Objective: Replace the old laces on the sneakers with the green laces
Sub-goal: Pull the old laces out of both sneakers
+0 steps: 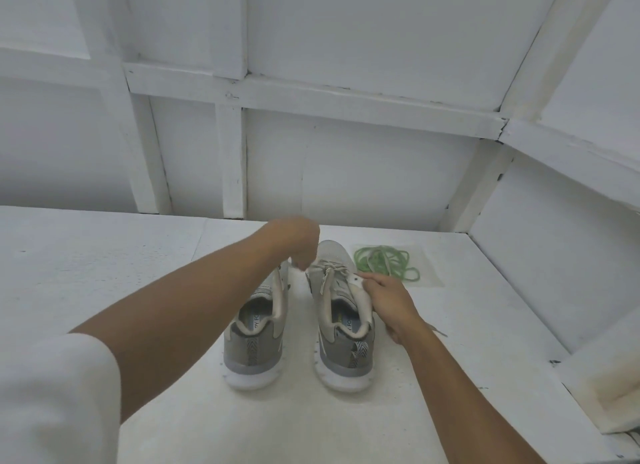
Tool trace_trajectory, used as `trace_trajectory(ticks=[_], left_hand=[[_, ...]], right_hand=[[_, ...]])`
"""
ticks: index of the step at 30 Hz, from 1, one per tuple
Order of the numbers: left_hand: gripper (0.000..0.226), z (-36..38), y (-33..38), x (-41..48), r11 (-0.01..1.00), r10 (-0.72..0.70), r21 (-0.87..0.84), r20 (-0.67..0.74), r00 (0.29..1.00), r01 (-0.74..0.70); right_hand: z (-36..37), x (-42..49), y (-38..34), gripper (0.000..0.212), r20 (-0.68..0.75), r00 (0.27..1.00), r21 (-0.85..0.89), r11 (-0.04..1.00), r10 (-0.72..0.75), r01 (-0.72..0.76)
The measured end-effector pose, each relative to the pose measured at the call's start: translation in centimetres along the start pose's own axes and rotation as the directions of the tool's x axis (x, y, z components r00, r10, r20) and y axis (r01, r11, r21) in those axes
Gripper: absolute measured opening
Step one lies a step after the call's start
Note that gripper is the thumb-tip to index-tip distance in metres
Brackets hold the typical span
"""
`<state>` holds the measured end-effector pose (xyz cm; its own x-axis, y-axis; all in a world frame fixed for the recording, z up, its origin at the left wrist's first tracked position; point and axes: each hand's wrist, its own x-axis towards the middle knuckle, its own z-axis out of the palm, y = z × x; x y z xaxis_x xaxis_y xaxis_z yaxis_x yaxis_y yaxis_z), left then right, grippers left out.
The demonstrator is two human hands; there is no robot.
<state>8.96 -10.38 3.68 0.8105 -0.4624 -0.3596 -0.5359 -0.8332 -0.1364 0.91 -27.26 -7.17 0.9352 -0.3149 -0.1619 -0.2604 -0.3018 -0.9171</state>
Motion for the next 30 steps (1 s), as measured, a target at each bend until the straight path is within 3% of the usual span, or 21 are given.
trace_trajectory(ticks=[1,2,3,5,8,11,13,17,21,23,26,30], left_hand=[[0.023,0.1,0.6,-0.3,0.995,-0.019,0.104,0.135,0.991,0.005],[0.022,0.1,0.9,-0.5,0.988,-0.034,0.157,0.185,0.982,0.005],[0.022,0.1,1.0,-0.5,0.992,-0.037,0.128,0.156,0.987,0.017],[0.018,0.3,0.8,-0.8,0.999,-0.020,-0.035,-0.038,0.999,0.019],[0.018,1.0,1.2,-0.2,0.951,-0.058,-0.307,-0.287,0.956,-0.034],[0.030,2.3,3.2,-0.3,0.881,-0.080,-0.472,-0.226,0.971,-0.037],[0.034,3.7,4.5,-0.3,0.872,-0.113,-0.490,-0.186,0.976,0.007],[0.032,6.4,5.6,0.1,0.796,-0.245,-0.600,-0.193,0.950,0.084],[0.034,7.7,6.1,0.0,0.707,-0.328,-0.706,-0.279,0.903,0.039],[0.033,8.3,6.2,0.6,0.608,-0.397,-0.793,-0.283,0.873,0.019],[0.035,8.8,6.3,1.1,0.373,-0.503,-0.928,-0.215,0.837,-0.014],[0.034,9.3,6.7,1.2,0.158,-0.589,-0.986,-0.134,0.797,-0.048]], right_hand=[[0.0,-0.1,-0.1,0.030,-0.002,1.000,0.000,1.000,-0.002,0.002],[0.0,-0.2,-0.1,0.030,-0.005,1.000,-0.001,1.000,-0.006,0.006],[0.0,-0.1,-0.2,0.031,-0.009,1.000,0.002,1.000,-0.008,0.008],[-0.1,-0.2,-0.2,0.031,-0.003,1.000,0.002,1.000,-0.002,0.002],[-0.1,-0.1,-0.3,0.028,0.032,0.999,0.020,1.000,0.018,-0.019],[-0.6,-0.5,-1.4,0.025,0.084,0.995,0.037,0.998,0.046,-0.050],[-1.1,-0.6,-2.3,0.024,0.117,0.992,0.011,0.998,0.054,-0.056],[-1.5,0.1,-3.9,0.020,0.133,0.991,-0.162,0.987,0.010,0.012],[-0.8,1.3,-5.1,0.020,0.148,0.977,-0.436,0.877,-0.153,0.204],[-0.3,1.8,-5.6,0.021,0.171,0.963,-0.549,0.792,-0.207,0.267],[0.5,2.2,-6.5,0.021,0.238,0.943,-0.638,0.694,-0.233,0.333],[1.4,2.7,-6.8,0.021,0.317,0.925,-0.712,0.591,-0.210,0.378]])
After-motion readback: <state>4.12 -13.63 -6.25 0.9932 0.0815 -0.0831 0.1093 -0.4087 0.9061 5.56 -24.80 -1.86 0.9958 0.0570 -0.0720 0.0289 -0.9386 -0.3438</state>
